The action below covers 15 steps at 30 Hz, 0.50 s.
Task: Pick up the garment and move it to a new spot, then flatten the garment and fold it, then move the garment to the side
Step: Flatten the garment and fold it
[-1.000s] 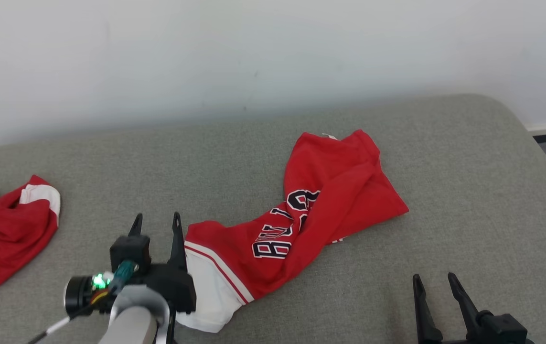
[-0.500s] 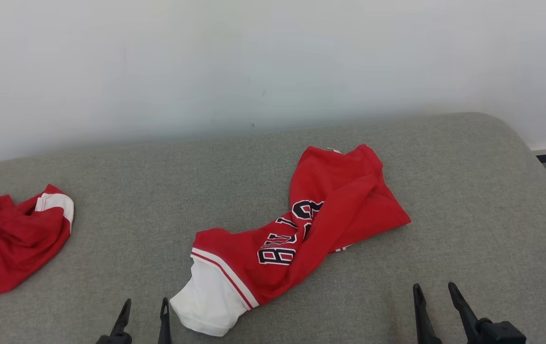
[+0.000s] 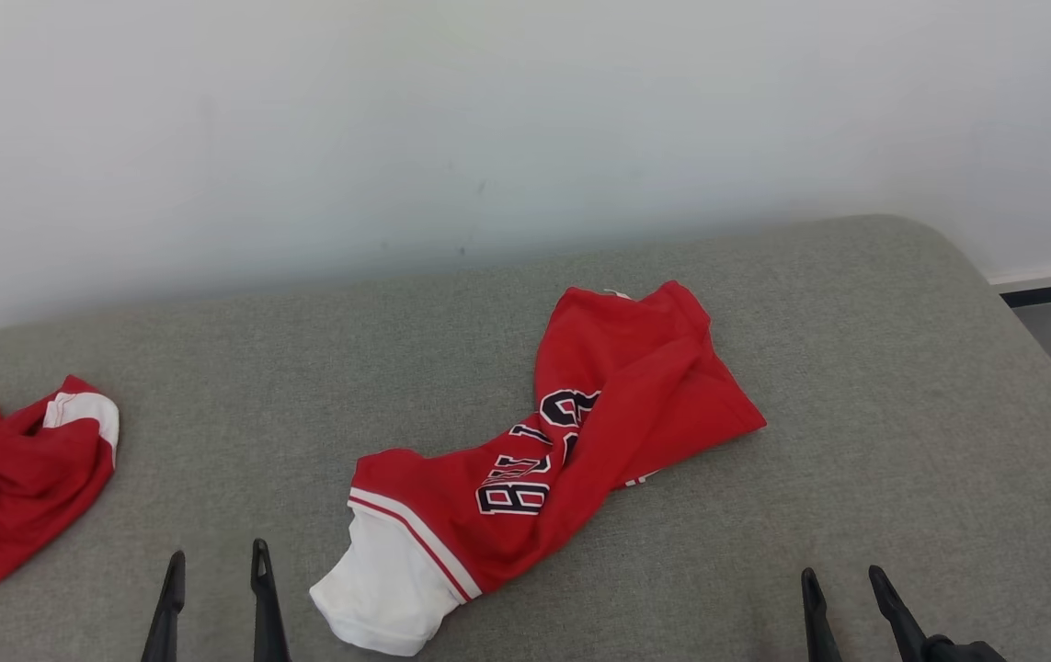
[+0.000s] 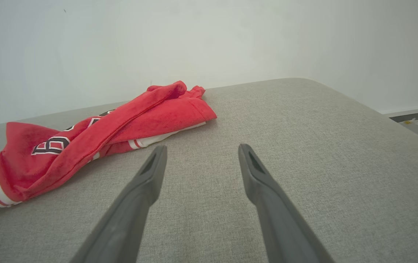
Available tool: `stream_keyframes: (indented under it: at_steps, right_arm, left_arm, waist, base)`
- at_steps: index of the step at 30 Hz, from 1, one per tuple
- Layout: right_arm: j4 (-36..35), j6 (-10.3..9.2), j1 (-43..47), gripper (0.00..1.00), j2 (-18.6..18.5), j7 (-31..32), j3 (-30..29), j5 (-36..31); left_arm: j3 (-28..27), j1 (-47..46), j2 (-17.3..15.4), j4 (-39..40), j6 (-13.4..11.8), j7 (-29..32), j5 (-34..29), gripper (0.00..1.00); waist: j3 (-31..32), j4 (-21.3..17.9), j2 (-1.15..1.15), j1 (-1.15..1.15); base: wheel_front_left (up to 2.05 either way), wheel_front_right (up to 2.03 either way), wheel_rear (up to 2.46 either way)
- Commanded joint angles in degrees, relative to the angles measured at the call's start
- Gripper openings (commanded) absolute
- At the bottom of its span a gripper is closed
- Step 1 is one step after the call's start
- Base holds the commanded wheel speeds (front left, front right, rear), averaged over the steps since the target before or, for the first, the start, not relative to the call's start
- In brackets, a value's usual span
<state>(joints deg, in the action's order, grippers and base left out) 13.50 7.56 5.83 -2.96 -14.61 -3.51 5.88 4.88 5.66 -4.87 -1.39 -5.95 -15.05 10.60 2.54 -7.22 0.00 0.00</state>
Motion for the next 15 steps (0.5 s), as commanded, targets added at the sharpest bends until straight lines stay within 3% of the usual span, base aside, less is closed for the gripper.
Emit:
stream_keyframes:
  at_steps: [1, 7, 15]
  right_arm:
    - [-0.1, -0.15, 0.9, 1.00, 0.2, -0.2, -0.3, -0.4]
    - [-0.8, -0.15, 2.4, 1.00, 0.2, -0.5, -0.4, -1.3]
    - [0.6, -0.15, 3.5, 1.00, 0.2, 0.1, 1.0, -2.1]
  left_arm:
    - [-0.9, 1.8, 0.6, 1.6, 0.7, -0.2, -0.4, 1.00]
    - [-3.4, 5.6, 1.8, 5.4, 2.6, -0.2, -1.6, 1.00]
    - [-3.1, 8.2, 2.0, -0.9, 3.9, -0.2, -0.1, 1.00]
  waist:
    - [0.0, 0.5, 0.00, 0.00]
    - [0.2, 1.9, 0.00, 0.00]
    - [0.9, 2.7, 0.00, 0.00]
  base:
    - [0.00, 0.00, 0.00]
    - [0.00, 0.00, 0.00]
    - [0.00, 0.00, 0.00]
